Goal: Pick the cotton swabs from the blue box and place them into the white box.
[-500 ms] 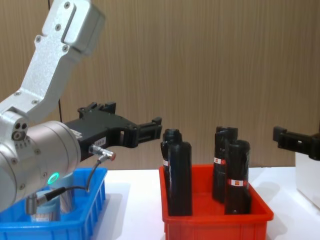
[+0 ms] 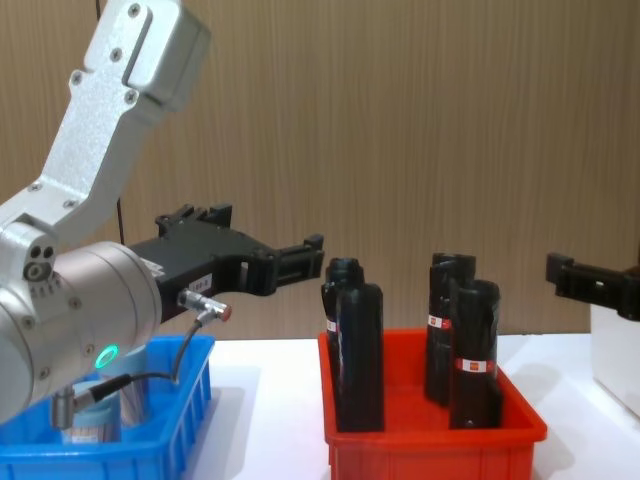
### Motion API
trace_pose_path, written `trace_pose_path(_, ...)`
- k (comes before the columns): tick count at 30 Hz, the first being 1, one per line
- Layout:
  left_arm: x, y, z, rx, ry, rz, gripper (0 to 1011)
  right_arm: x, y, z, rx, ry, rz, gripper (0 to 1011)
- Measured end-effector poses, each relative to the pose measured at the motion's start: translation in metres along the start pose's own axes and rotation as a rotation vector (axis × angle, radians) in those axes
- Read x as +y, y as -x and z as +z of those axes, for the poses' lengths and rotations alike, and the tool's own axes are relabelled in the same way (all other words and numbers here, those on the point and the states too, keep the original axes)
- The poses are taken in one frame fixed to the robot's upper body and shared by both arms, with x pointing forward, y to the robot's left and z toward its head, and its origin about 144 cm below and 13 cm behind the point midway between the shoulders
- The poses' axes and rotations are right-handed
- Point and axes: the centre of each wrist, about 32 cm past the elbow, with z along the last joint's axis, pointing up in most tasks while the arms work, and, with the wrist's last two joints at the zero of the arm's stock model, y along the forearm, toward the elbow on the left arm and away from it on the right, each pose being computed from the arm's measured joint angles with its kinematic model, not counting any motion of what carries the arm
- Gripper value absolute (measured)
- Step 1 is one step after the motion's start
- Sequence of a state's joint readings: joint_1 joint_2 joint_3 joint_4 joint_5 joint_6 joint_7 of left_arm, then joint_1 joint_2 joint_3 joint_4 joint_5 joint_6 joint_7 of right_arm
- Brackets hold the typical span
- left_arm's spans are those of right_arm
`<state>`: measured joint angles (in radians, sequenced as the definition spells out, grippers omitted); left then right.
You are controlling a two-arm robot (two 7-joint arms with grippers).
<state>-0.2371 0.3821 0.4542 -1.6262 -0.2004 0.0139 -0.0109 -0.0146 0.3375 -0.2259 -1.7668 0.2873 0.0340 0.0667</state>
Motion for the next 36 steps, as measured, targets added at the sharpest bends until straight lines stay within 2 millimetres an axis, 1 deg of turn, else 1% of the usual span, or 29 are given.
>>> trace_pose_path(28,0.0000,0.0001,0.0000,0.000,0.000,0.000,1004,0.0000,0.0000,0.0000,0.000,0.000,0.000,1002)
trace_pose_path(36,-0.0030,0.0026,0.0018,0.006,-0.026,0.017,1004,0.0000,0.0000,0.0000,0.000,0.000,0.000,1002)
